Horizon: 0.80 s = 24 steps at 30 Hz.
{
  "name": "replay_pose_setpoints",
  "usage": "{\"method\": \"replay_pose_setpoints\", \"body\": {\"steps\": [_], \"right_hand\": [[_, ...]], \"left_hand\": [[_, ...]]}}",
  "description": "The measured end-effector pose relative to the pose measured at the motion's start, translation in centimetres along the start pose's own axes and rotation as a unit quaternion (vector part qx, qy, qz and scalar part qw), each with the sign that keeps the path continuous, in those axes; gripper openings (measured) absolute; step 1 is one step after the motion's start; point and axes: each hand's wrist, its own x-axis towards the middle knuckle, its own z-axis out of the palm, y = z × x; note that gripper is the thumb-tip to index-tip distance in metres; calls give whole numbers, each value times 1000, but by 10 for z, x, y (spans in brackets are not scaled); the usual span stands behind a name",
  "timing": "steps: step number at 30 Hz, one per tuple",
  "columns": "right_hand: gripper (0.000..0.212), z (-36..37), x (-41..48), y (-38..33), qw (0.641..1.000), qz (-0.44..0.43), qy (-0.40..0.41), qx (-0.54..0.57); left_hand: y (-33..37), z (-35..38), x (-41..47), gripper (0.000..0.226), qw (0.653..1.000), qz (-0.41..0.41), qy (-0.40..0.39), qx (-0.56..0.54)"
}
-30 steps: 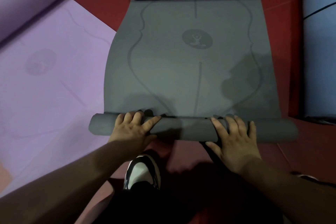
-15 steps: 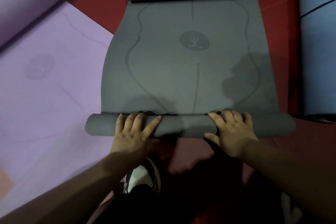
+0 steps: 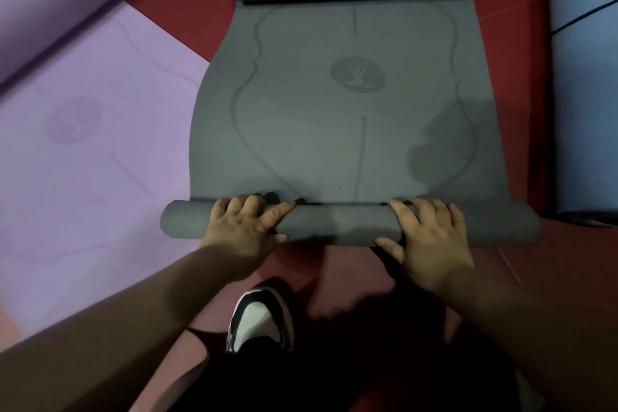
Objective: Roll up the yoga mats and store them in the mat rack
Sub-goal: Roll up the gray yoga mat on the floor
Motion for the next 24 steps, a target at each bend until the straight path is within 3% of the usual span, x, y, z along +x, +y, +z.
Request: {"method": "replay_pose_setpoints", "body": {"steps": [3, 9, 13, 19, 24], "right_hand": [[86, -4, 10, 3, 999, -5, -29, -20], [90, -19, 27, 4, 996, -3, -92, -20], [88, -23, 31, 5, 994, -14, -109, -25], [71, -3, 1, 0, 997, -31, 68, 13], [70, 2, 7, 3, 996, -32, 84, 1]], "left_hand": [[-2, -6, 5, 65, 1000, 1, -15, 13], [18, -6, -9, 71, 998, -9, 55, 11], [12, -2, -2, 67, 999, -20, 32, -3], [3, 1, 8, 64, 1000, -9, 21, 6], [1, 0, 13, 64, 999, 8, 32, 19]]}}
